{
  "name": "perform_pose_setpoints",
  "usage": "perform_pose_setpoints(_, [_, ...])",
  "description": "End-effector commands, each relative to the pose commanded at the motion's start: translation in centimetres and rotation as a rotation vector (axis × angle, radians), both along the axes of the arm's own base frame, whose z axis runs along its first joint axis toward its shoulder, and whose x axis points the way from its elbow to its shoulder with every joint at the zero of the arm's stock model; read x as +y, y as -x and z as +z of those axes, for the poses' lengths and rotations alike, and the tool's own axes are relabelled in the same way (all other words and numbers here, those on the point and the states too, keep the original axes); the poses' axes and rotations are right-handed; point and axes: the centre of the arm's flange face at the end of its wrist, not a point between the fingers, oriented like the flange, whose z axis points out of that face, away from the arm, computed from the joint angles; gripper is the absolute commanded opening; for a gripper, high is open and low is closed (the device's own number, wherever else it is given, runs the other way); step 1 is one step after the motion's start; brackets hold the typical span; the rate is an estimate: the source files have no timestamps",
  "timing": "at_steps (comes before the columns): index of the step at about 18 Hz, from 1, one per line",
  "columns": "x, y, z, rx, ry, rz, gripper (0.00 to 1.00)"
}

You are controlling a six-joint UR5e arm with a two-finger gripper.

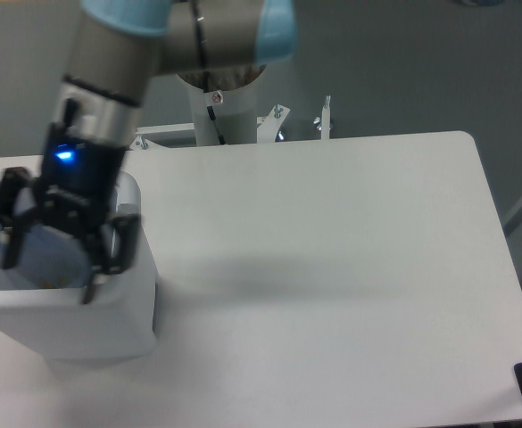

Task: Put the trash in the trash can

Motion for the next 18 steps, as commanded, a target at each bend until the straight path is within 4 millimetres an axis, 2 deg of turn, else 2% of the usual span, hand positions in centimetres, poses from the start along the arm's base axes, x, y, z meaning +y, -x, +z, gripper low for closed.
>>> perform_pose_setpoints(8, [-9.8,13.0,0.0,0.133,0.080,0.242,1.00])
perform_pose_setpoints(14, [-15.4,19.3,-1.6,0.233,0.168,0.260,1.00])
perform_pose_setpoints(18, [-18.6,21.6,-3.2,0.328,0.256,0.188,1.00])
